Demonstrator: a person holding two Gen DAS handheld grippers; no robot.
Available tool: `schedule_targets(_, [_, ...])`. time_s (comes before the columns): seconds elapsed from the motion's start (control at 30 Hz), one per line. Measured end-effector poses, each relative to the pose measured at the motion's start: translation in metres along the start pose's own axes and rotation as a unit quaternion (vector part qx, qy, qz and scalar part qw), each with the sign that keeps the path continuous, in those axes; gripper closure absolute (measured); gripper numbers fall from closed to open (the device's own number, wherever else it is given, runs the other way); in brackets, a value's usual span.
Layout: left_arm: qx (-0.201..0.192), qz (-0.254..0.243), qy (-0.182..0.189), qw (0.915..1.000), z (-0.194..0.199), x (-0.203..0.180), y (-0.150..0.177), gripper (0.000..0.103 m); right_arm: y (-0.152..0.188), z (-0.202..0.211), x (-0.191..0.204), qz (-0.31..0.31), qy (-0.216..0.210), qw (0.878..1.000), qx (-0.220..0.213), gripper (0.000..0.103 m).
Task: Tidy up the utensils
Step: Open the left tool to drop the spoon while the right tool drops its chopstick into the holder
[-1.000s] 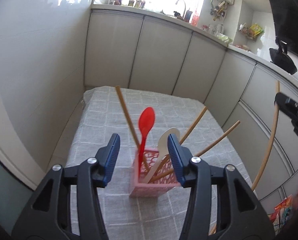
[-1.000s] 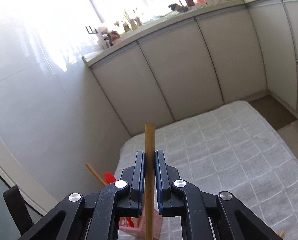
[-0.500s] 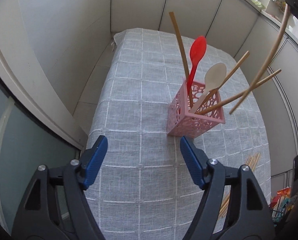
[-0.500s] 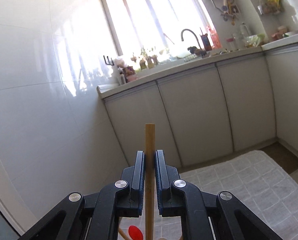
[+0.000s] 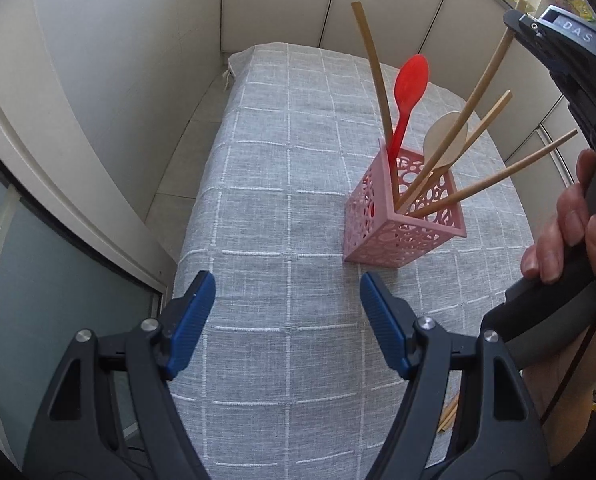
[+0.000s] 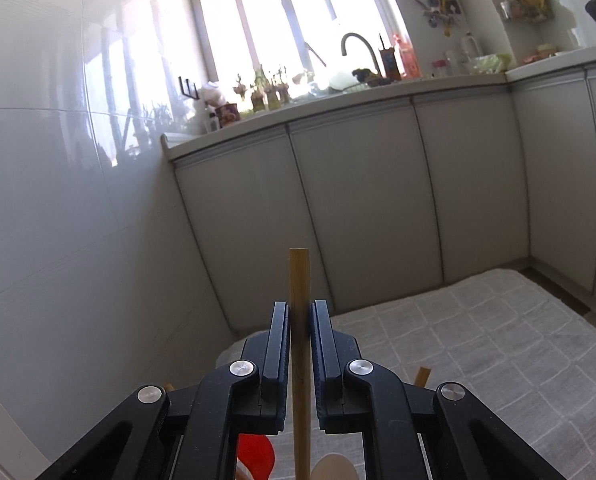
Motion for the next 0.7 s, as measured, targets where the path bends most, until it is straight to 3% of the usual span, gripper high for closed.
schedule_targets(0.03, [0.001,0.000,0.000,1.0000,0.000,0.000,0.000,0.028,0.001,0.001,0.000,0.002,-0.001,1.000,0.004,0.088])
schedule_targets(0.13, [0.001,0.000,-0.006,1.0000,0.002,-0.003,0.001,0.026,0.000,0.006,-0.003,0.003,-0.010,1.000,0.013,0.057])
schedule_targets(0.3, [-0.005,-0.004,-0.012,0.9999,0.012,-0.009,0.002,0.022,-0.015,0.033,-0.014,0.006,-0.013,1.000,0.013,0.036])
schedule_targets(0.37, [-0.005,-0.007,-0.013,0.9999,0.017,-0.014,0.004,0.022,-0.020,0.047,-0.024,-0.002,-0.012,1.000,0.016,0.023])
schedule_targets(0.7, [0.016,-0.038,-0.011,0.9991,0.029,-0.050,0.038,0.020,-0.018,0.109,-0.086,-0.013,0.009,0.997,0.080,0.006])
Point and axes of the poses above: each gripper's, at about its wrist camera, not at the fingertips, and z roughly against the way its jaws point, x to its left, y to its underside, the point moved 7 cm from there along -z, roughly the way its jaws point, and after that the axes turned 11 degrees about z, right-handed, at the moved point
